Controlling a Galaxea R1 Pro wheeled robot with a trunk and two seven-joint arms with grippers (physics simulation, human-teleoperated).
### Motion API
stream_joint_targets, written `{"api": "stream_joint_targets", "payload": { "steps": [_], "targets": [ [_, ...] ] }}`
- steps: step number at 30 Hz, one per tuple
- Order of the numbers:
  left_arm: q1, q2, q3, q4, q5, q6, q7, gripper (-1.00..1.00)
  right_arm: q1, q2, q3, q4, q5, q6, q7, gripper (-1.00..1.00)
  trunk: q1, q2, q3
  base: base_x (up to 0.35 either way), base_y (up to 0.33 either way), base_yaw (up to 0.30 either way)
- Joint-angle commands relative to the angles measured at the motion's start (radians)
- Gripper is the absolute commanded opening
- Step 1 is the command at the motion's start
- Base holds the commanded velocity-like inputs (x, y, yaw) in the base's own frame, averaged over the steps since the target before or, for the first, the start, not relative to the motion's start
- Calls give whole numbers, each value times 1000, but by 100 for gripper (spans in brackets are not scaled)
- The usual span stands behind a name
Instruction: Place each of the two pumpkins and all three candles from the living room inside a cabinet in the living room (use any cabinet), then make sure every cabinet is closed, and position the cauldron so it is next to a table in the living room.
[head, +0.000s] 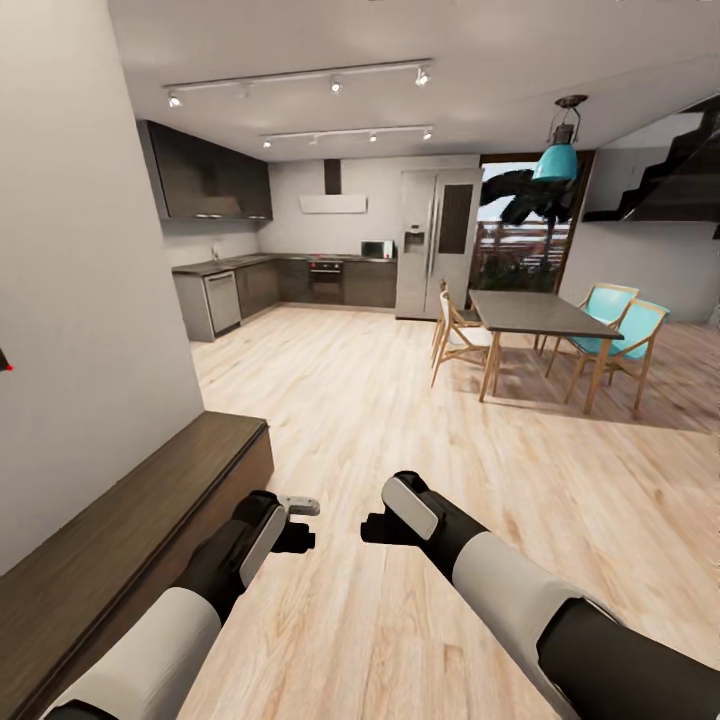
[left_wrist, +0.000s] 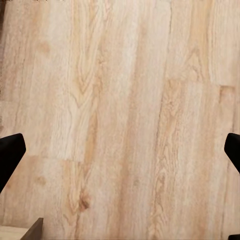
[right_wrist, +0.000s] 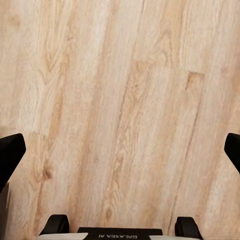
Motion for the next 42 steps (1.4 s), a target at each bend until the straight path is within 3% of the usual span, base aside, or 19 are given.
{"api": "stream_joint_targets", "payload": {
  "steps": [1,42],
  "targets": [
    [-1,0,-2,-1,11,3,10,100,-1,0,2,0,-8,1,-9,100,-4,7,2,0,0,-149],
    [-1,0,-3,-1,10,3,11,100,0,0,1,0,-9,1,-7,100,-161,294,145,0,0,-280]
  ]
}}
